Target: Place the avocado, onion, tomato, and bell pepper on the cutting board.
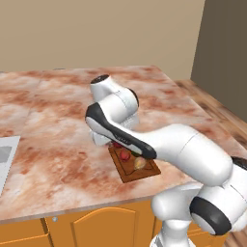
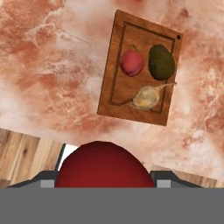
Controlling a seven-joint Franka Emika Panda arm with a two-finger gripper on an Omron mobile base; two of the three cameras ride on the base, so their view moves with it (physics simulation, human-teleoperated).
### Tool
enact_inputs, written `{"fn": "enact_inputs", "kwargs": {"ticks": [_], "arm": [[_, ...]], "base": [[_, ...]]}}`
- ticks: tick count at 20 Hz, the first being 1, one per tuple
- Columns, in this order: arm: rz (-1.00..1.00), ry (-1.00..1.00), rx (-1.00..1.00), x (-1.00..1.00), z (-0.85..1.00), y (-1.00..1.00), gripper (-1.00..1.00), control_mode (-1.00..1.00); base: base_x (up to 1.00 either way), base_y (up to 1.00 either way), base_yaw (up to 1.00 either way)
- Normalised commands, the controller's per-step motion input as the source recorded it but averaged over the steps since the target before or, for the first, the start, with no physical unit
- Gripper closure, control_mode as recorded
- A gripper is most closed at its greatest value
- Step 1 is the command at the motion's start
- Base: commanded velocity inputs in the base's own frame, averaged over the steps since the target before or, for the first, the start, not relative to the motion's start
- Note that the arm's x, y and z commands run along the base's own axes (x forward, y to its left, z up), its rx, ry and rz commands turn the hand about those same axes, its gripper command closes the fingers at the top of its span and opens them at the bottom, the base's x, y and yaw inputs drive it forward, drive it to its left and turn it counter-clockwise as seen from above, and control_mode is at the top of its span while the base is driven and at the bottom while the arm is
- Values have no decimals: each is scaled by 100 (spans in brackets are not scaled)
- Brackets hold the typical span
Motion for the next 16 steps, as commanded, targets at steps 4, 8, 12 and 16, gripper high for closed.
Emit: {"fn": "enact_inputs", "kwargs": {"ticks": [4, 8, 12, 16], "arm": [[0, -1, 6, -49, 21, -55, 100, -100], [0, 0, 7, -7, 1, -37, 100, -100], [2, 0, 9, 11, 0, -9, 100, -100], [5, 0, 6, 24, 0, -1, 100, -100]], "base": [[0, 0, 0], [0, 0, 0], [0, 0, 0], [0, 0, 0]]}}
